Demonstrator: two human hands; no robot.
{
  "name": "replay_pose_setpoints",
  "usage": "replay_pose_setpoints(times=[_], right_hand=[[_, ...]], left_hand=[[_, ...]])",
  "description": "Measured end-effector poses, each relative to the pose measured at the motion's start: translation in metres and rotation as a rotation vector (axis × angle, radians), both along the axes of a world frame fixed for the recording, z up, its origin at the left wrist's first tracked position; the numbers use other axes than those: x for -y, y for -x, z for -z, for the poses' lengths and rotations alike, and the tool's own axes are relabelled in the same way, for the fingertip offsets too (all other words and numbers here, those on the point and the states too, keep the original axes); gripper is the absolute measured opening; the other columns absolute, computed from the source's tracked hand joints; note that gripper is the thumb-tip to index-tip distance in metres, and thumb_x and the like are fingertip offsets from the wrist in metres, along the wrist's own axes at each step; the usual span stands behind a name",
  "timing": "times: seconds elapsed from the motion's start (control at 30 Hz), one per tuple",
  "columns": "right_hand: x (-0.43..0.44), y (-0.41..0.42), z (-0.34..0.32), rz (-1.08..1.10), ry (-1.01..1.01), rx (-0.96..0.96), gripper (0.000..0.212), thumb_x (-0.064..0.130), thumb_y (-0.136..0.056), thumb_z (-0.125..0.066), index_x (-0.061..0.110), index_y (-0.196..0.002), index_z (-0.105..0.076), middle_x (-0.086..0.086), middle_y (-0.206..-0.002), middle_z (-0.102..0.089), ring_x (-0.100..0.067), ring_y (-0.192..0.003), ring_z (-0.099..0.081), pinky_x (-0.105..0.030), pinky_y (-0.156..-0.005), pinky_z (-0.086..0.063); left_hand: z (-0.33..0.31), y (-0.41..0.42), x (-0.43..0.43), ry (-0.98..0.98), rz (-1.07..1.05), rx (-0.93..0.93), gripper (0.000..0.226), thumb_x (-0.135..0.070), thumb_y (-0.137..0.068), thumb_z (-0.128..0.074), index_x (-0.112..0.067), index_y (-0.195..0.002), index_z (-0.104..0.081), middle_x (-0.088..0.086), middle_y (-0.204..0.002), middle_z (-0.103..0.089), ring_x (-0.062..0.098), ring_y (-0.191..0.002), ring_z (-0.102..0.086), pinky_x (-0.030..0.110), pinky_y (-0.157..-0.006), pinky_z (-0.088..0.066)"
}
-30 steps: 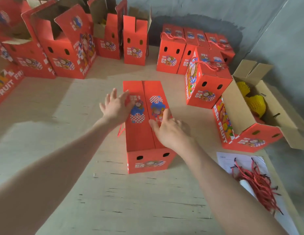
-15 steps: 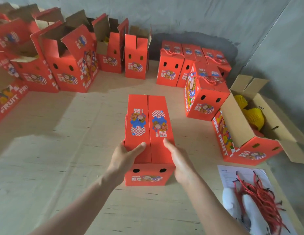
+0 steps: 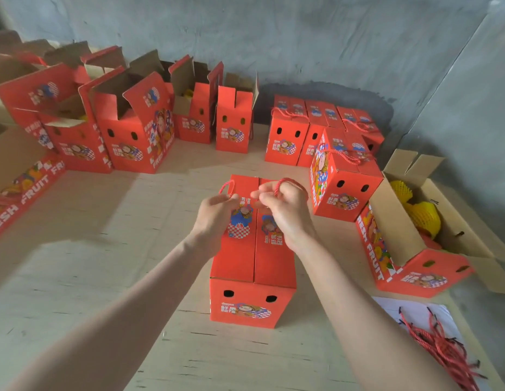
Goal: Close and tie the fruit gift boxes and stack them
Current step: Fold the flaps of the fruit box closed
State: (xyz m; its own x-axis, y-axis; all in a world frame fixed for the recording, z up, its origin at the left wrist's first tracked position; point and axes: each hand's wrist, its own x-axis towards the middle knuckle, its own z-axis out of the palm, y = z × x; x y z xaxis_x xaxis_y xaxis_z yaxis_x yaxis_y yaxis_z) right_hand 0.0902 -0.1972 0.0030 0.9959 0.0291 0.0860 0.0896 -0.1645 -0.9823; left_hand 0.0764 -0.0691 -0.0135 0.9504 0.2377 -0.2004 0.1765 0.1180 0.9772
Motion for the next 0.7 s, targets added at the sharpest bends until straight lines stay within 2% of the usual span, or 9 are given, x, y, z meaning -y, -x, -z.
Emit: replay_pose_setpoints(times=[0.07,0.13,0.2,0.23,0.33,0.43,0.5,0.53,0.7], right_hand=[[-0.02,-0.005,-0.011,-0.125,0.161,-0.061,0.024,-0.002,-0.085,-0.055,0.017,-0.072,-0.059,0.004,-0.066,-0.062,-0.012,-0.06,-0.057,-0.029,-0.064,-0.047],[-0.034,-0.007,-0.019,-0.224,0.222,-0.133,0.016,0.003,-0.091,-0.048,0.012,-0.082,-0.058,0.002,-0.068,-0.059,-0.015,-0.066,-0.054,-0.028,-0.066,-0.042],[-0.035,-0.008,-0.025,-0.216,0.068,-0.214,0.016,0.007,-0.098,-0.039,0.011,-0.093,-0.055,0.001,-0.072,-0.057,-0.013,-0.064,-0.054,-0.024,-0.062,-0.044],[-0.031,-0.008,-0.031,-0.199,-0.087,-0.269,0.019,0.006,-0.097,-0.039,0.009,-0.09,-0.056,0.001,-0.066,-0.058,-0.012,-0.058,-0.055,-0.023,-0.056,-0.045],[-0.012,-0.018,-0.054,-0.14,-0.433,-0.373,0.018,0.006,-0.093,-0.046,0.005,-0.082,-0.06,0.003,-0.047,-0.055,-0.013,-0.042,-0.055,-0.025,-0.051,-0.046],[-0.007,-0.025,-0.071,-0.09,-0.302,-0.372,0.018,0.009,-0.092,-0.049,0.009,-0.077,-0.058,0.003,-0.052,-0.059,-0.013,-0.049,-0.057,-0.028,-0.061,-0.045],[-0.013,-0.025,-0.077,-0.08,-0.199,-0.351,0.02,0.008,-0.091,-0.05,0.012,-0.073,-0.056,0.003,-0.052,-0.059,-0.013,-0.052,-0.056,-0.029,-0.065,-0.044],[-0.015,-0.024,-0.08,-0.072,-0.173,-0.335,0.021,0.007,-0.09,-0.05,0.012,-0.071,-0.055,0.003,-0.05,-0.058,-0.014,-0.051,-0.054,-0.03,-0.066,-0.043],[-0.014,-0.03,-0.108,-0.035,-0.141,-0.149,0.024,0.006,-0.084,-0.052,0.009,-0.061,-0.056,0.002,-0.046,-0.053,-0.013,-0.043,-0.049,-0.027,-0.058,-0.043]], left_hand=[[-0.025,-0.001,0.003,-0.217,0.002,0.219,0.027,-0.021,-0.098,-0.047,-0.006,-0.087,-0.067,0.008,-0.088,-0.063,0.012,-0.076,-0.056,0.027,-0.074,-0.044],[-0.05,0.002,0.004,-0.438,0.111,0.341,0.036,-0.03,-0.099,-0.044,-0.01,-0.085,-0.07,0.001,-0.084,-0.067,0.003,-0.074,-0.062,0.021,-0.069,-0.047],[-0.062,0.003,0.002,-0.775,0.193,0.363,0.05,-0.041,-0.098,-0.042,-0.009,-0.072,-0.069,0.005,-0.075,-0.069,0.018,-0.074,-0.064,0.027,-0.067,-0.049],[-0.064,0.001,-0.001,-0.897,0.134,0.403,0.052,-0.041,-0.098,-0.043,-0.009,-0.065,-0.066,0.007,-0.071,-0.068,0.024,-0.071,-0.063,0.031,-0.065,-0.048],[-0.055,-0.002,-0.016,-0.801,-0.16,0.443,0.039,-0.027,-0.097,-0.048,-0.004,-0.074,-0.07,0.009,-0.08,-0.07,0.027,-0.077,-0.063,0.034,-0.07,-0.047],[-0.019,-0.004,-0.021,-0.753,0.028,0.183,0.025,-0.021,-0.093,-0.054,-0.003,-0.102,-0.068,0.013,-0.102,-0.068,0.027,-0.092,-0.064,0.033,-0.075,-0.047],[0.005,0.002,-0.018,-0.728,0.183,0.061,0.039,-0.029,-0.095,-0.053,-0.008,-0.128,-0.054,0.012,-0.124,-0.059,0.024,-0.109,-0.057,0.029,-0.086,-0.045],[0.012,0.004,-0.016,-0.68,0.208,0.034,0.043,-0.032,-0.096,-0.052,-0.009,-0.132,-0.05,0.012,-0.127,-0.057,0.026,-0.114,-0.055,0.029,-0.089,-0.043],[0.012,0.004,-0.013,-0.709,0.192,0.203,0.045,-0.027,-0.091,-0.06,-0.013,-0.132,-0.05,0.006,-0.129,-0.051,0.021,-0.119,-0.048,0.018,-0.086,-0.033]])
